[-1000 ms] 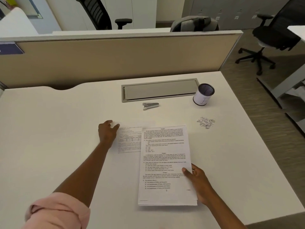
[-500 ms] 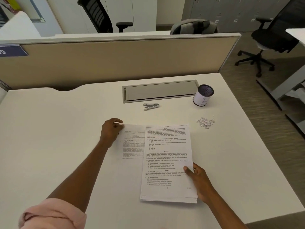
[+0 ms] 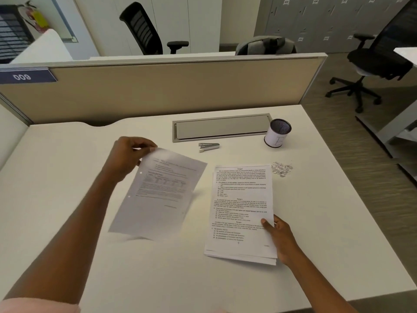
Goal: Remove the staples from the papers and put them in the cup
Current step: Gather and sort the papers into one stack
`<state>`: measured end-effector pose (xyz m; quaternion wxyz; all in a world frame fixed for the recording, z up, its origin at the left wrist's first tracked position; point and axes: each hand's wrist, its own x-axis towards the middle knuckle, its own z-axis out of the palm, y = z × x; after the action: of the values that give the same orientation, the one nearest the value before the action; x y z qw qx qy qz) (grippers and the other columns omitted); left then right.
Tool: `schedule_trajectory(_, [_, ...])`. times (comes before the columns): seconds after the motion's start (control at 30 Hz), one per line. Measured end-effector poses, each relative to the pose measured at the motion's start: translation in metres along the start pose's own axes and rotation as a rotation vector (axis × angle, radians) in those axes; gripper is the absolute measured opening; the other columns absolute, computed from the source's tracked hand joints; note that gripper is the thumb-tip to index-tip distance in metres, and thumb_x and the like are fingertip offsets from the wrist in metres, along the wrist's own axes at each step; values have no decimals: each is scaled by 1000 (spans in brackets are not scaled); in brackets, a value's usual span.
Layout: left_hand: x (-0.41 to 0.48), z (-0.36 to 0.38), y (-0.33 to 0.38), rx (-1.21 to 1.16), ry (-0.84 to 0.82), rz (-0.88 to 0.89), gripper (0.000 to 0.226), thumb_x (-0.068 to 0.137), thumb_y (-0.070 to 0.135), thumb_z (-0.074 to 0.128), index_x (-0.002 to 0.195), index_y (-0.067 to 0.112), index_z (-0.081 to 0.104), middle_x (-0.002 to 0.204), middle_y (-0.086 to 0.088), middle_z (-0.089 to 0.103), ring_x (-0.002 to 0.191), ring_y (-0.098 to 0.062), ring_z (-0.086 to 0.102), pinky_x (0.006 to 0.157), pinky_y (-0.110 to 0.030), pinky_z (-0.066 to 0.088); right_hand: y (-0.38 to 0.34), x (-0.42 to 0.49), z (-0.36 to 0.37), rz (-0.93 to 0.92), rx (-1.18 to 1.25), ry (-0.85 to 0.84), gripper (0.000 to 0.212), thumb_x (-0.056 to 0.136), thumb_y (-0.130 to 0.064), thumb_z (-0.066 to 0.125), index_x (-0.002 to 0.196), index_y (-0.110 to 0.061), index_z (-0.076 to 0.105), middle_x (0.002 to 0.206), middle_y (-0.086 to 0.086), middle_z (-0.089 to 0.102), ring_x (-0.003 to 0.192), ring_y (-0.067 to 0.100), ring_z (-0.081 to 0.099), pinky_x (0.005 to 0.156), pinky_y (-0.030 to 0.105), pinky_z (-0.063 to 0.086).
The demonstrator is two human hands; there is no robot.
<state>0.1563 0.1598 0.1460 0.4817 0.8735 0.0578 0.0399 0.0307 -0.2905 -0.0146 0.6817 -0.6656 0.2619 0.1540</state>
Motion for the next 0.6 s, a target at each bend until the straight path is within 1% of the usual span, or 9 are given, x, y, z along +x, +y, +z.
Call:
schedule_trajectory(0.07, [-3,-12,13,-128,1,16,7,95,9,78,100,5,82,100,-20,80,74,-15,69,58,-29,57,0,2,3,-4,-14,-4,26,100,-15,67,126,-15,70,122,9,77,109,32,74,100,55,57])
schedule_trajectory(0.1, [-5,-18,19,-202,-22,19,12,93,14,81,100,5,81,102,-22,79,76,-17,69,59,-28,56,-1,2,5,-6,-21,-10,26,100,-15,67,126,-15,70,122,9,77,108,31,74,100,55,58])
schedule_trajectory(0.13, [-7,-23,26,-279,-68,17,20,87,23,86,99,7,81,100,-21,80,77,-18,70,60,-29,56,-3,2,9,-10,-29,-20,26,100,-15,67,126,-15,70,122,9,77,108,31,75,99,54,58])
schedule_trajectory(0.2, [-11,-31,40,-399,-196,-6,36,73,39,92,95,13,82,93,-9,81,76,-16,73,58,-27,57,-6,1,18,-16,-38,-49,25,101,-15,66,126,-15,70,119,9,78,107,30,75,98,53,59])
schedule_trajectory(0.23, [-12,-32,48,-446,-261,-8,34,71,38,91,93,14,82,90,-4,81,74,-14,73,57,-26,58,-7,0,23,-24,-36,-66,25,101,-15,66,126,-15,70,119,8,78,107,30,75,97,52,60])
schedule_trajectory(0.33, [-18,-27,67,-526,-381,36,6,84,14,77,89,11,79,80,-2,78,67,-12,73,59,-22,59,-17,-3,40,-55,-39,-131,25,101,-15,65,126,-15,70,119,7,79,106,30,76,95,48,61])
schedule_trajectory(0.4, [-19,-20,74,-543,-383,46,13,91,3,67,87,11,77,77,0,78,65,-10,73,61,-19,59,-23,-4,50,-74,-43,-165,24,102,-14,65,125,-16,71,117,6,79,105,28,77,92,42,63])
schedule_trajectory(0.5, [-12,-10,76,-590,-360,3,17,93,8,68,84,17,80,81,1,79,68,-9,74,63,-21,61,-31,-7,61,-74,-29,-217,21,101,-13,65,121,-17,72,116,4,80,101,22,78,83,32,64])
schedule_trajectory(0.6, [0,8,58,-559,-295,-88,16,97,7,70,89,15,82,84,-2,80,70,-13,73,64,-25,61,-36,-12,69,-49,-23,-268,21,100,-14,67,120,-18,72,114,2,81,101,23,79,83,34,65])
